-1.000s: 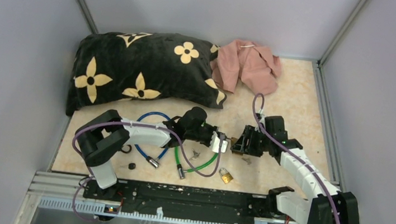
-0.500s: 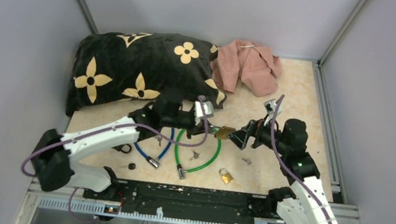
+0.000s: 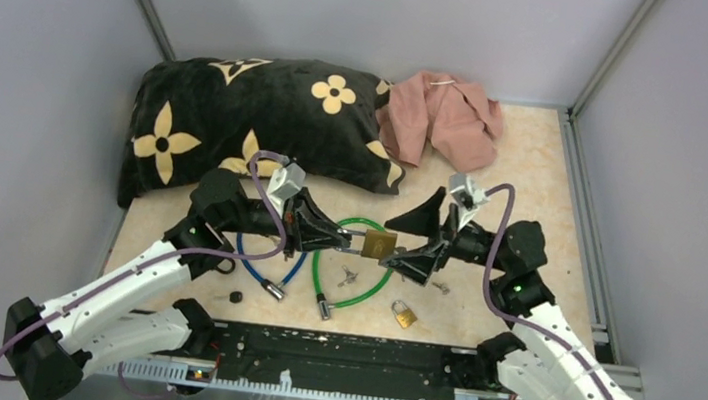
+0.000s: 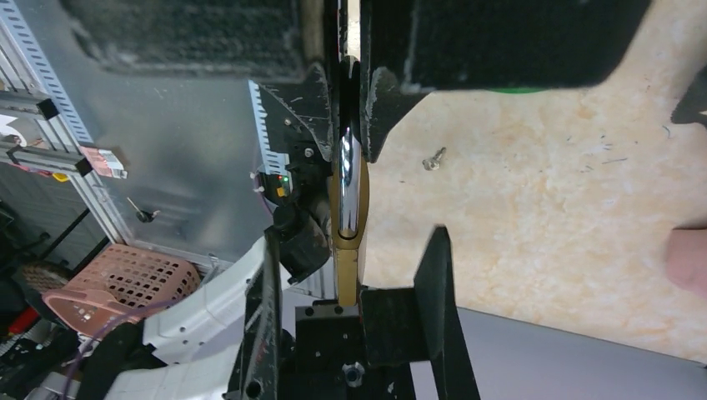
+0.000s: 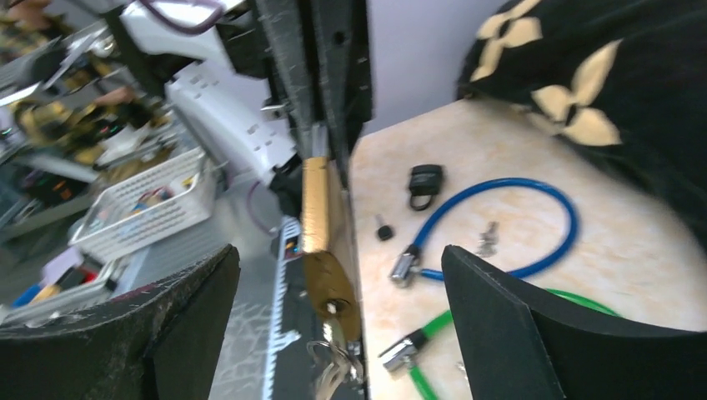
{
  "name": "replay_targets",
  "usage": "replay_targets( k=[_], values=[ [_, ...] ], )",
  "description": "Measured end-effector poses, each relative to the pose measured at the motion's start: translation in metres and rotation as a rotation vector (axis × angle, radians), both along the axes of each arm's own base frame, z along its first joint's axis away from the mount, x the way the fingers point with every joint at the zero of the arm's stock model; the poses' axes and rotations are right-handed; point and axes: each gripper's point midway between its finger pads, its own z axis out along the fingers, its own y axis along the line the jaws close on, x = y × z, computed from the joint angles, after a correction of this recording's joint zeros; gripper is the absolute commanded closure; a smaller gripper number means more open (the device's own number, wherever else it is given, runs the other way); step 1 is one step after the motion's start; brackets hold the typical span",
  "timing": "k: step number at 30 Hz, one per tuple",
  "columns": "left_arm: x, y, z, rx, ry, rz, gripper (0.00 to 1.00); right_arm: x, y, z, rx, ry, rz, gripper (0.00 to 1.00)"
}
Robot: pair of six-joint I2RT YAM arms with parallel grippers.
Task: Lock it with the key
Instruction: Lock the lock.
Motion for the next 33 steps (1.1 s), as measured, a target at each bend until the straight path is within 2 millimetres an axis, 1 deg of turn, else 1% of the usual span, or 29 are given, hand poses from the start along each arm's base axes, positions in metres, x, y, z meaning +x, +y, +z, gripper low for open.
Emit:
replay_targets(
  k=[1, 2, 5, 7, 10, 12, 13, 21, 26, 33],
  values=[
    [-0.002, 0.002, 0.0, -0.005, 0.006, -0.007, 1.0, -0.006, 0.006, -0.002, -0.007, 0.001, 0.033, 0.16],
    [-0.004, 0.003, -0.001, -0.009, 0.01, -0.011, 1.0, -0.015, 0.014, -0.004, -0.018, 0.005, 0.074, 0.23],
    [-0.006, 0.006, 0.004, -0.028, 0.007, -0.013, 1.0, -0.028, 0.028, -0.005, -0.035, -0.001, 0.145, 0.52],
    [-0.007, 0.007, 0.008, -0.042, -0.005, -0.014, 1.0, -0.027, 0.033, -0.007, -0.042, 0.006, 0.154, 0.68],
    [-0.009, 0.009, 0.012, -0.06, -0.02, -0.018, 1.0, -0.021, 0.037, -0.01, -0.04, 0.037, 0.141, 0.84],
    [-0.009, 0.01, 0.012, -0.067, -0.017, -0.011, 1.0, -0.02, 0.039, -0.007, -0.025, 0.036, 0.136, 0.98],
    [-0.007, 0.011, 0.012, -0.072, -0.016, -0.004, 1.0, -0.019, 0.04, -0.006, -0.02, 0.038, 0.134, 1.0],
    [-0.006, 0.014, 0.014, -0.113, -0.002, 0.002, 1.0, -0.018, 0.048, -0.006, -0.014, 0.045, 0.117, 1.0],
    [-0.008, 0.013, 0.022, -0.145, -0.027, -0.005, 1.0, -0.019, 0.052, 0.002, -0.002, 0.013, 0.125, 1.0],
    [-0.01, 0.012, 0.042, -0.223, -0.089, 0.006, 1.0, -0.02, 0.055, 0.02, 0.044, -0.057, 0.129, 1.0]
  ],
)
